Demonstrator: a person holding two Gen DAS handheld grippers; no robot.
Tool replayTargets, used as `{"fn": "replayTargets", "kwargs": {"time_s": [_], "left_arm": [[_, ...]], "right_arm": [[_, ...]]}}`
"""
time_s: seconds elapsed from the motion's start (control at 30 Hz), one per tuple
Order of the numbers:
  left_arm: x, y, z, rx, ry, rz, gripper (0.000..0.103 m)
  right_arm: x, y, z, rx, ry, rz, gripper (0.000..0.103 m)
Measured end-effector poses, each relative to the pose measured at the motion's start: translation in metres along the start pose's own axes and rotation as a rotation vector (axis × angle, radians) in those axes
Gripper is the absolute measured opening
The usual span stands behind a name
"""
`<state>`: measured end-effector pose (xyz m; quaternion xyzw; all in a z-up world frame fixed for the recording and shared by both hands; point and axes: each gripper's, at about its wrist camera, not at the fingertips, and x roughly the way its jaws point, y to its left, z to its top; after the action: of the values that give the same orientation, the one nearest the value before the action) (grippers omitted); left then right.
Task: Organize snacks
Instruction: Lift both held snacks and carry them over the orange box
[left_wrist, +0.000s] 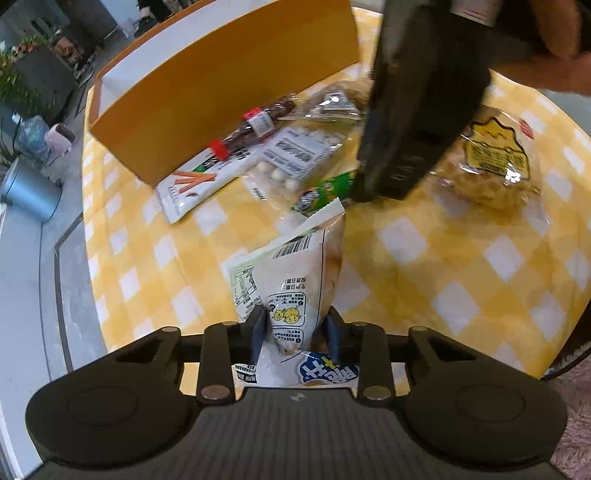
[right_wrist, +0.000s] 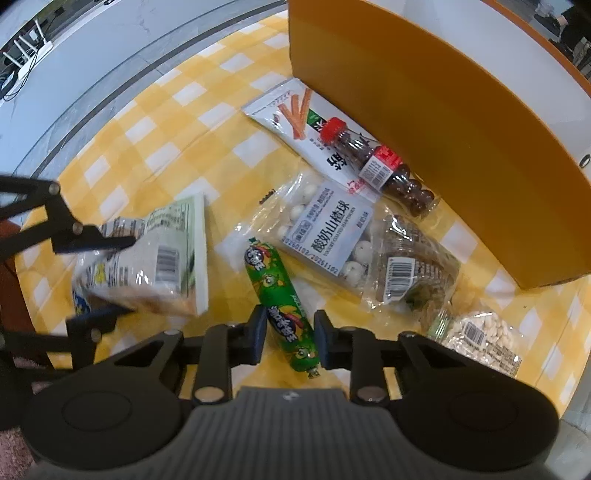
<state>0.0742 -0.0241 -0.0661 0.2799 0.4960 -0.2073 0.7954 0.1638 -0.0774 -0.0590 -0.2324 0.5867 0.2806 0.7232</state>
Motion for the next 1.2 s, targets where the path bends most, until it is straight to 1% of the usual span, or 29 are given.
{"fn": "replayTargets", "kwargs": {"time_s": [0.13,0.4,0.57,0.77,0.93,1.07,1.2], "left_arm": [[-0.005,0.011,0.004,-0.018,0.01,0.003,0.034],[-0.024,0.032,0.02,-0.036,-0.01,0.018,0.033],[-0.033,0.041,0.032,-0.027,-0.016,0.045,0.033],[-0.037,0.053,0.046,-0.039,-0.019,0.047,0.033],[-0.046,0.071,0.057,-0.088,-0.026,0.028,0.033],[-0.058,0.088,0.069,-0.116,-0.052,0.043,0.033],[-0.065,0.102,0.088,-0.126,-0.066,0.058,0.033]], "right_arm": [[-0.007,0.006,0.003,-0.016,-0.004,-0.005,0.022],[-0.024,0.015,0.007,-0.044,-0.02,-0.014,0.019],[-0.041,0.019,0.009,-0.068,-0.046,-0.038,0.019],[-0.056,0.018,0.015,-0.085,-0.063,-0.065,0.018],[-0.074,0.008,0.022,-0.052,-0.112,-0.076,0.018],[-0.098,0.001,0.031,-0.045,-0.162,-0.1,0.018],[-0.123,-0.004,0.043,-0.046,-0.216,-0.134,0.018]]}}
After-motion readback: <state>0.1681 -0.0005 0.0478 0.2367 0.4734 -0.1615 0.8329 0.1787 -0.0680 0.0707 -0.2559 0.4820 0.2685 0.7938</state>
